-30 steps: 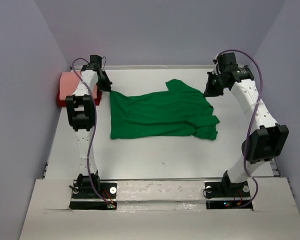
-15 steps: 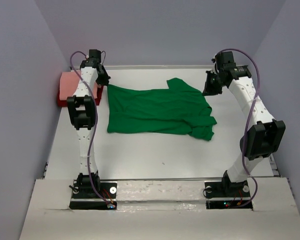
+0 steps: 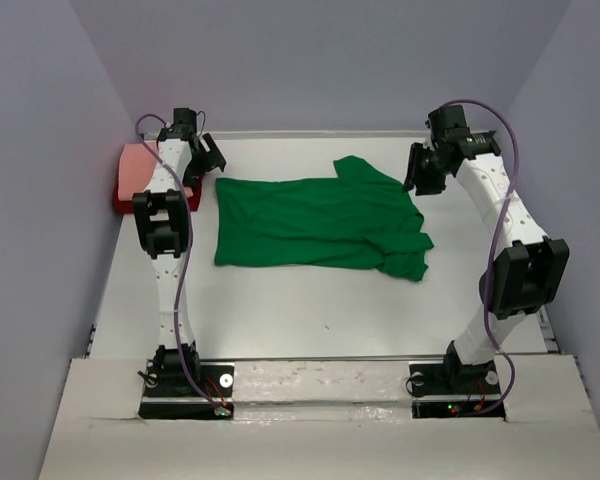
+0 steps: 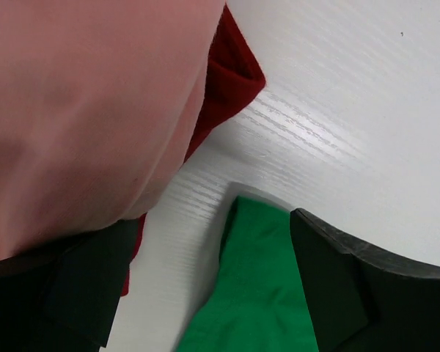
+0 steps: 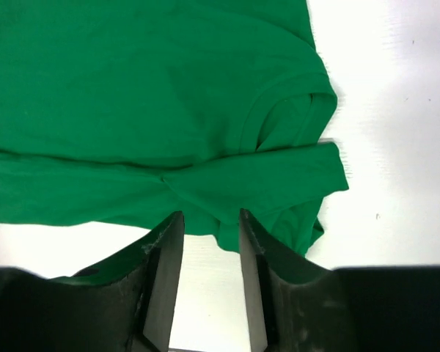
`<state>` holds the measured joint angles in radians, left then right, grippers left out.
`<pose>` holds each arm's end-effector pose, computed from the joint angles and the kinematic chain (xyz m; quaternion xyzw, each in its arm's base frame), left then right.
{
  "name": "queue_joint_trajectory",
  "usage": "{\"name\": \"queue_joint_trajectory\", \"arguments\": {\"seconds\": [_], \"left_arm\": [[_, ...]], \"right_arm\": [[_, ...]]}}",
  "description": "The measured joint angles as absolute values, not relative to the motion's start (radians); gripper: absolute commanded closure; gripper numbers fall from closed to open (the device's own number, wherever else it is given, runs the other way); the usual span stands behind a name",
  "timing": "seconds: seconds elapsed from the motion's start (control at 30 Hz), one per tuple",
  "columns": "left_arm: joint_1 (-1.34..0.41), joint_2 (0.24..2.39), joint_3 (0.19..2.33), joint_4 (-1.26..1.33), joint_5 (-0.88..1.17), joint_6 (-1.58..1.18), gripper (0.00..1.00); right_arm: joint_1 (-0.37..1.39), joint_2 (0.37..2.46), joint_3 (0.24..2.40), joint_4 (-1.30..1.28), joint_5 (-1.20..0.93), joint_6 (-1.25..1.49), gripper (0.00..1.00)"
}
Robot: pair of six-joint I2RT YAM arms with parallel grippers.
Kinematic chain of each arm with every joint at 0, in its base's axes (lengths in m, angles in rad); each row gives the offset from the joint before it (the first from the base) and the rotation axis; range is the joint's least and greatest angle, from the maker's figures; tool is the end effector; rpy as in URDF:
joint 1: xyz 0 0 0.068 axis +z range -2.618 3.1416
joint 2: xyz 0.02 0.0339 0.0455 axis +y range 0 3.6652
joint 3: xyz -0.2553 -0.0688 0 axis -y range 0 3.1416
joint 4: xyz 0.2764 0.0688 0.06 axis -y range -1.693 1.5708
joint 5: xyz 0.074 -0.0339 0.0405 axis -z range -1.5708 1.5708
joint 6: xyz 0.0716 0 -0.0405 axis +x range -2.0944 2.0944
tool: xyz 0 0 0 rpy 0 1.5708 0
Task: Fold and stack the t-shirts
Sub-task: Fold the flattened tshirt in 1/3 of the way
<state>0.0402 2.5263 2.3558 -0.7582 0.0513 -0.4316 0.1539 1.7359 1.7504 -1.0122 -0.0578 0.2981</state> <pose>0.5979 0.0204 0.1566 -0.2138 0.9242 -0.0852 0.3047 0.4108 0.0679 0.3071 0.0609 0.9569 0.0903 0.2691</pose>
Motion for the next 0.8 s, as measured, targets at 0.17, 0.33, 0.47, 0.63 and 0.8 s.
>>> {"name": "queue_joint_trajectory", "arguments": {"seconds": [0.17, 0.33, 0.47, 0.63, 0.8], "left_arm": [[0.021, 2.422, 2.27, -0.756, -0.016, -0.425, 0.01], [-0.051, 2.15, 2.047, -0.735, -0.11, -0.42, 0.01], [-0.154, 1.826, 1.746, -0.685, -0.116, -0.434, 0.01], [-0.221, 1.576, 1.452, -0.653, -0.102, -0.445, 0.02], [-0.204, 1.567, 1.289, -0.653, -0.14, -0.433, 0.04]], "right_arm": [[0.143, 1.65, 1.604, -1.002, -0.056, 0.324, 0.51], [0.11, 1.483, 1.373, -0.948, -0.101, 0.374, 0.5], [0.099, 1.308, 1.098, -0.893, -0.179, 0.427, 0.5], [0.056, 1.206, 0.909, -0.841, -0.323, 0.477, 0.48], [-0.003, 1.171, 0.854, -0.801, -0.38, 0.494, 0.48]]}}
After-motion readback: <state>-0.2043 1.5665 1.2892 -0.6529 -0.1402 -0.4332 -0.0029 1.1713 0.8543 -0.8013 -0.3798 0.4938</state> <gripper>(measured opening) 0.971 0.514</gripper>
